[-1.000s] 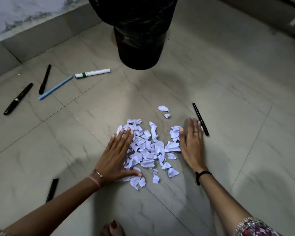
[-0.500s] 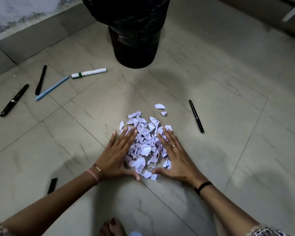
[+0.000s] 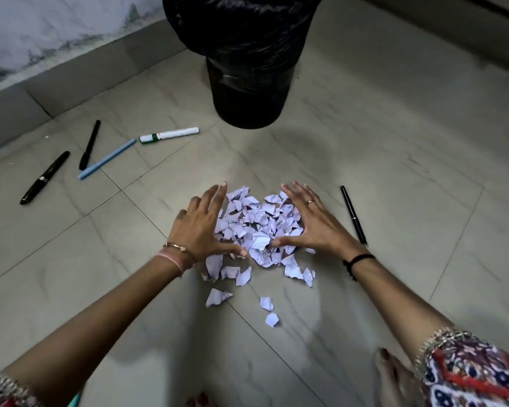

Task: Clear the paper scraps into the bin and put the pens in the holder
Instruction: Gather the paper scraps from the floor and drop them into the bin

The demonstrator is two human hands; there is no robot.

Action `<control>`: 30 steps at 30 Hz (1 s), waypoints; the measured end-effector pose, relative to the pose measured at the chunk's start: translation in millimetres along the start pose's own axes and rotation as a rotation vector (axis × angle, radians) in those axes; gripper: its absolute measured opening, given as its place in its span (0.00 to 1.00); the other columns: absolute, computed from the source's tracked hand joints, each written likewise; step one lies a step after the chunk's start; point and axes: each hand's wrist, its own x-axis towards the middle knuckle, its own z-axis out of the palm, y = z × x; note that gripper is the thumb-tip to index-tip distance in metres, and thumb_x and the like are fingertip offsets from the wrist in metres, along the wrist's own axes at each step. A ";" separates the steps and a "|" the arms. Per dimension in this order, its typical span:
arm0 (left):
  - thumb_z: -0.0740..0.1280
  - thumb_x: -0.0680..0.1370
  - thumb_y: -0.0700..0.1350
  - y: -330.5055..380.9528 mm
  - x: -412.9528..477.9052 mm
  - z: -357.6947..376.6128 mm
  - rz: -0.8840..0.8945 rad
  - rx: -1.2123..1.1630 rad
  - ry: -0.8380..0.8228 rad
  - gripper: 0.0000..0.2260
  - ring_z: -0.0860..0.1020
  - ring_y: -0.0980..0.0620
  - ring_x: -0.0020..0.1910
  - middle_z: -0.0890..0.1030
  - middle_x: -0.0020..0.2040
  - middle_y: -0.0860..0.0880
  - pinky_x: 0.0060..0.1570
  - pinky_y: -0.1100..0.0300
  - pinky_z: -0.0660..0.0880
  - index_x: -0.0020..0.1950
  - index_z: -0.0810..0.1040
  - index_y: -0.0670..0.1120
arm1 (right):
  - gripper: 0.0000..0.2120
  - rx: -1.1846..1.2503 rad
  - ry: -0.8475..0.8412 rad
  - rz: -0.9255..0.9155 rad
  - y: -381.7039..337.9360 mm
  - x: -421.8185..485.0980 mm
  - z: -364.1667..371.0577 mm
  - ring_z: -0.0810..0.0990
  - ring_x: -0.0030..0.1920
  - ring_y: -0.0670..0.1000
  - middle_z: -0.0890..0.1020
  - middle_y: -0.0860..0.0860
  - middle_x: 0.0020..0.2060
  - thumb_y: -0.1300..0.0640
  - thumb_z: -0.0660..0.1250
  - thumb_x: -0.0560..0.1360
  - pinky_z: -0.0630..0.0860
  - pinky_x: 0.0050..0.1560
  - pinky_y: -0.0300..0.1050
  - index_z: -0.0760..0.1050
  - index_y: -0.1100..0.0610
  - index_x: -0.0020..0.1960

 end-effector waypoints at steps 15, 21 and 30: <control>0.67 0.71 0.37 33.1 14.6 18.3 0.047 -0.262 -0.046 0.22 0.77 0.33 0.49 0.68 0.61 0.37 0.44 0.50 0.72 0.64 0.67 0.39 | 0.30 0.294 0.236 -0.141 -39.3 -5.7 68.7 0.62 0.67 0.38 0.70 0.45 0.65 0.76 0.61 0.66 0.57 0.67 0.25 0.75 0.57 0.64; 0.67 0.72 0.34 27.6 15.7 17.1 -0.055 -0.444 0.007 0.19 0.75 0.36 0.55 0.75 0.56 0.36 0.49 0.53 0.70 0.62 0.71 0.38 | 0.15 0.484 0.371 0.016 -48.7 3.9 60.8 0.78 0.44 0.46 0.83 0.51 0.45 0.70 0.63 0.66 0.74 0.43 0.39 0.81 0.59 0.48; 0.67 0.73 0.36 22.6 9.3 -55.1 -0.035 -0.679 0.040 0.07 0.79 0.43 0.40 0.77 0.45 0.42 0.38 0.47 0.81 0.46 0.72 0.45 | 0.13 0.906 0.159 0.186 -70.9 12.4 -14.9 0.77 0.35 0.42 0.82 0.43 0.33 0.71 0.68 0.72 0.72 0.37 0.37 0.82 0.52 0.42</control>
